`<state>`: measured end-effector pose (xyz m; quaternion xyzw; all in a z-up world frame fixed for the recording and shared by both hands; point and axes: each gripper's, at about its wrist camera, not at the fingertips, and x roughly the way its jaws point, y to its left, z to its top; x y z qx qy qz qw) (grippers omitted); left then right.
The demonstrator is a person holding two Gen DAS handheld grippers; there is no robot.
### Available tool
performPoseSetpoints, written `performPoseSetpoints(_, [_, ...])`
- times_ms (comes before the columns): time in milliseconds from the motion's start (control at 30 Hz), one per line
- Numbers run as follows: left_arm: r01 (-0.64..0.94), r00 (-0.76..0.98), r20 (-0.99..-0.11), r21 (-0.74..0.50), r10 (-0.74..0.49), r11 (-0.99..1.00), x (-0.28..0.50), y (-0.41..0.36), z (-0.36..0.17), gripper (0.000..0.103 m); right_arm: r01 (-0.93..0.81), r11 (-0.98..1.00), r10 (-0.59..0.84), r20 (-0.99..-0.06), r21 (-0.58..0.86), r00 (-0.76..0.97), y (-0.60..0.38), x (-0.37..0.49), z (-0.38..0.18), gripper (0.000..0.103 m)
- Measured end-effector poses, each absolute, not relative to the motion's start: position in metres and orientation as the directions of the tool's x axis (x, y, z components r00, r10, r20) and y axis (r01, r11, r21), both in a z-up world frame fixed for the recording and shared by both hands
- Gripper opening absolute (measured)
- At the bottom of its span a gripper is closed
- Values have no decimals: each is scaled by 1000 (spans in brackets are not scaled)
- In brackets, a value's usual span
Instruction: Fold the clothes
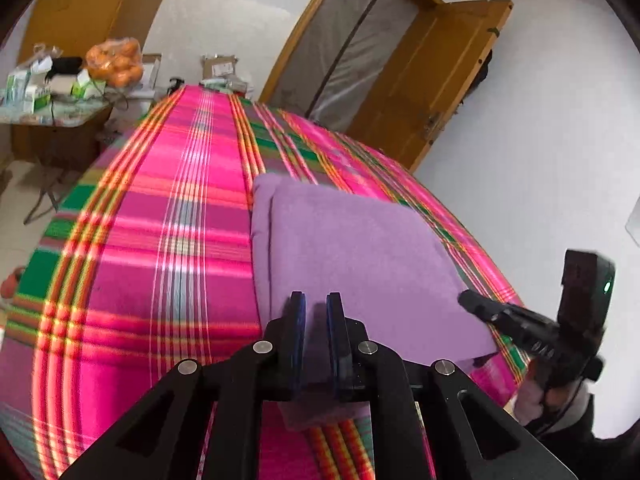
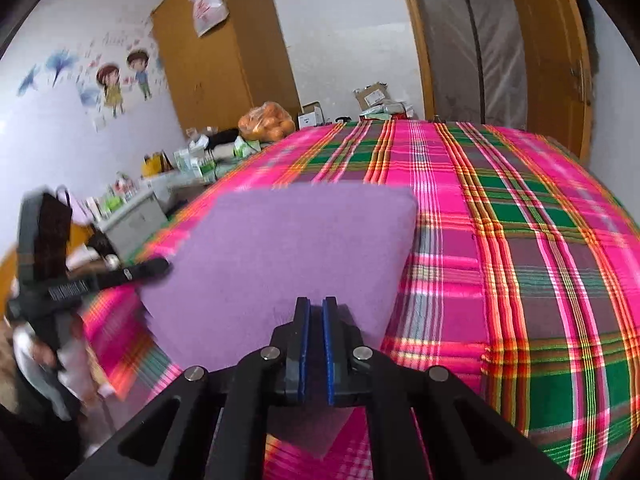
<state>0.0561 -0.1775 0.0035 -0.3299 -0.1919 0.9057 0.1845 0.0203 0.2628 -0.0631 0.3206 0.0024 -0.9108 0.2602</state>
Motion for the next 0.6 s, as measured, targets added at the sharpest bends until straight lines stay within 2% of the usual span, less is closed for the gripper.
performPoseSetpoints(133, [-212,-722,-526,-452,450,-867,61,-173,9,11,454,-872,-471,-564,183,-678,267,27,-54,8])
performPoseSetpoints(200, [-221,-729,-510,-457,457,-862,63,-176,12,11,485,-858,-496,-524,170,-693,266,37,-49,13])
performPoseSetpoints(267, [-214,-728,-519,-451,449,-867,61,-178,9,11,505,-857,-477,-532,106,-699,257,43,-56,33])
performPoseSetpoints(300, [-213,-720,-526,-455,454,-865,59,-178,5,11,512,-856,-463,-541,69,-702,252,46,-60,34])
performPoseSetpoints(467, [-232,-731,-512,-435,451,-870,60,-177,1,11,519,-854,-460,-501,24,-733,251,55,-72,36])
performPoseSetpoints(600, [-237,-728,-491,-474,479,-848,59,-182,-2,11,523,-852,-471,-485,32,-737,254,56,-73,36])
